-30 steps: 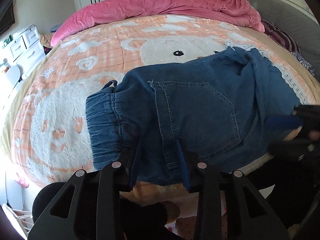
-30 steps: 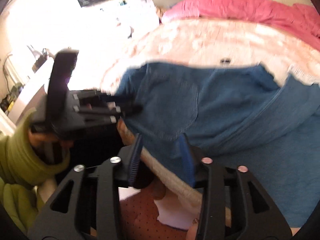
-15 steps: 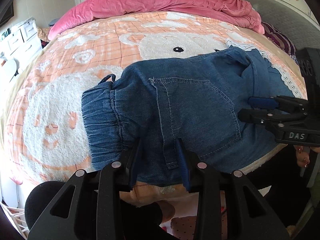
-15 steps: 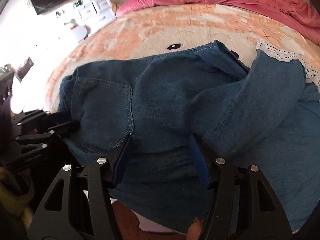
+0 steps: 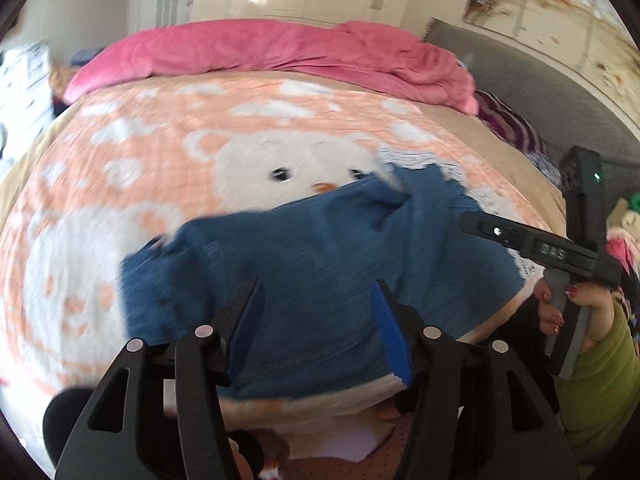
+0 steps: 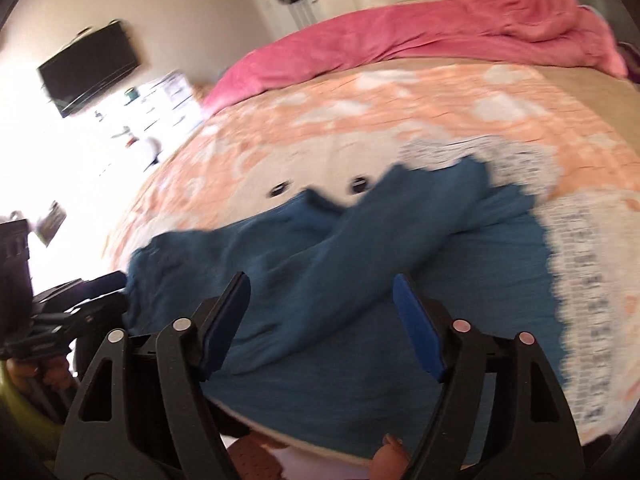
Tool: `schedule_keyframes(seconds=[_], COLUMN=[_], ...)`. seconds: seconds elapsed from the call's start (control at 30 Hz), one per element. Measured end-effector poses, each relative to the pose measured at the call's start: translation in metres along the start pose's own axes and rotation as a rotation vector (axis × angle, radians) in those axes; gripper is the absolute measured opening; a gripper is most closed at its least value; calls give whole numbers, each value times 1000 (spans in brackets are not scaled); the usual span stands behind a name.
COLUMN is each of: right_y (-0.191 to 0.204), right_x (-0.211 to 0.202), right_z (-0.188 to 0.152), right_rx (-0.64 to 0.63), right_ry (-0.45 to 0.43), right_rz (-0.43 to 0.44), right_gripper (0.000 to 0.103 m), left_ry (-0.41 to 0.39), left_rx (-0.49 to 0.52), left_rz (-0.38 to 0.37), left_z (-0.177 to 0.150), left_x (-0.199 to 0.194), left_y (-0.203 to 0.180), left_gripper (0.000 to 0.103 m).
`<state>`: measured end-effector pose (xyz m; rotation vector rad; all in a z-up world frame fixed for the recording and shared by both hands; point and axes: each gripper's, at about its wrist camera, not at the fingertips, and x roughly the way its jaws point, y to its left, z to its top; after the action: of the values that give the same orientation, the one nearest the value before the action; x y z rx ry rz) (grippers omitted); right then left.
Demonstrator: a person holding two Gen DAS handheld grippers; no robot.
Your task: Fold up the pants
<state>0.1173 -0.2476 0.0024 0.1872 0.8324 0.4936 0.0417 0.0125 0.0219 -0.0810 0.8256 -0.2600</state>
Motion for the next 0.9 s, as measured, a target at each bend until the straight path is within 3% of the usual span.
schedule_keyframes(seconds=[0.2,0.37,0.43,0.47,0.5,0.73,0.9], right_y=[-36,-55,-59,-60,-59,-43,-45], right_x=[-12,-1,12,17,25,110,169], right_z=[19,57,73,78,84,114,128], right_rx=[42,18,16,9,0,-77,-88], right_ry=[-36,-9,26,37,49,185,283], right_rz=[-91,-156,-192,-191,-199,-277,-401], right_gripper=[73,78,78,78,79,80,80], left_ry=[73,217,194,179,186,163,146], left_rx=[89,15,45,63,59,19,55], left_rz=[-167,-255,-221,-183,-192,-347,-340], left_z=[26,43,45,44,41,29,24], left_x=[58,126,138,144,150,150,149], left_y=[-57,-72,-79,-82,-82,-75,-75], left_gripper=[55,53,51,45,38,34,32])
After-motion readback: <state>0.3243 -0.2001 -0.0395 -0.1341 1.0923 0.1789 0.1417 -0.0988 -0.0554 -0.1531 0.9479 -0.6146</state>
